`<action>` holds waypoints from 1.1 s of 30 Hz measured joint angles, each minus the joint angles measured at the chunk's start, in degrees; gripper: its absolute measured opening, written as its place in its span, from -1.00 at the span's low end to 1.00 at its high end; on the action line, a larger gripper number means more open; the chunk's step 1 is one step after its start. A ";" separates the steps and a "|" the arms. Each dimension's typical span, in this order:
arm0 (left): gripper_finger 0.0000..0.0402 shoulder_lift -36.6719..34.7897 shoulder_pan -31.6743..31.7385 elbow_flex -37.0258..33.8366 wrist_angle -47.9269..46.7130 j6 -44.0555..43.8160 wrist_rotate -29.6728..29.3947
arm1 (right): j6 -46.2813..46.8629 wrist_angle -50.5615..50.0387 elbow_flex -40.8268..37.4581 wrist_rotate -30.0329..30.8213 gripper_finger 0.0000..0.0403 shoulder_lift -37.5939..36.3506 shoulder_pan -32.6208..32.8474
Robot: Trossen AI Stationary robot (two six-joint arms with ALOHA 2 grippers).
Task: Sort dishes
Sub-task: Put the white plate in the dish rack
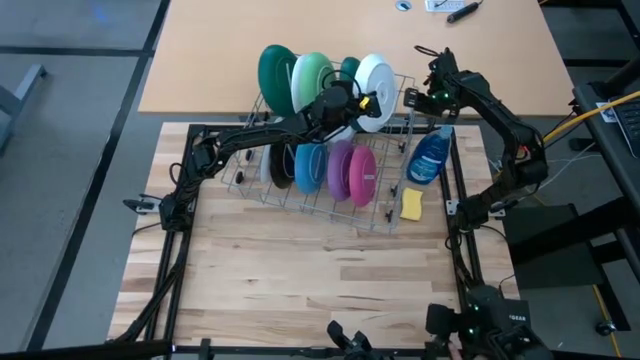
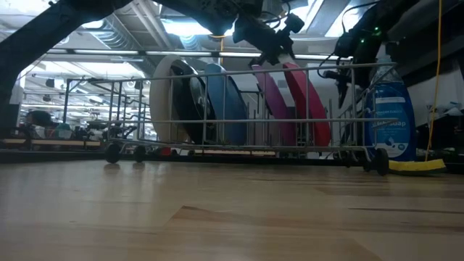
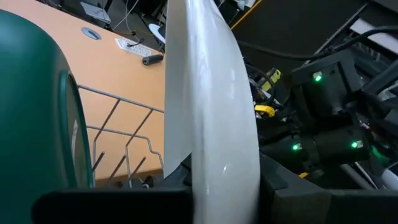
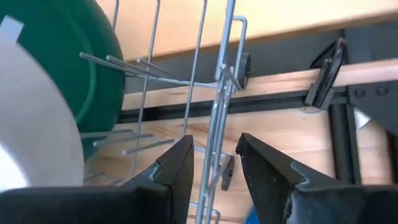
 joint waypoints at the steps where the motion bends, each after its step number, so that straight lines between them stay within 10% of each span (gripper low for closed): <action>1: -0.77 0.00 0.00 0.00 0.02 -0.47 -0.19 | 0.94 0.15 0.02 -0.14 -0.33 0.36 -0.02; 12: -0.77 0.00 -0.02 0.00 -0.97 -1.23 -0.27 | 1.74 -0.67 0.00 -4.01 -0.36 6.34 0.11; 22: -0.77 0.00 0.02 0.00 -1.17 -1.23 -0.89 | 1.67 -1.88 0.00 -9.50 -0.94 6.41 0.07; 33: -0.77 0.00 0.26 0.00 -1.14 -1.21 -1.29 | 3.13 -3.15 0.11 -8.90 -0.94 6.35 4.95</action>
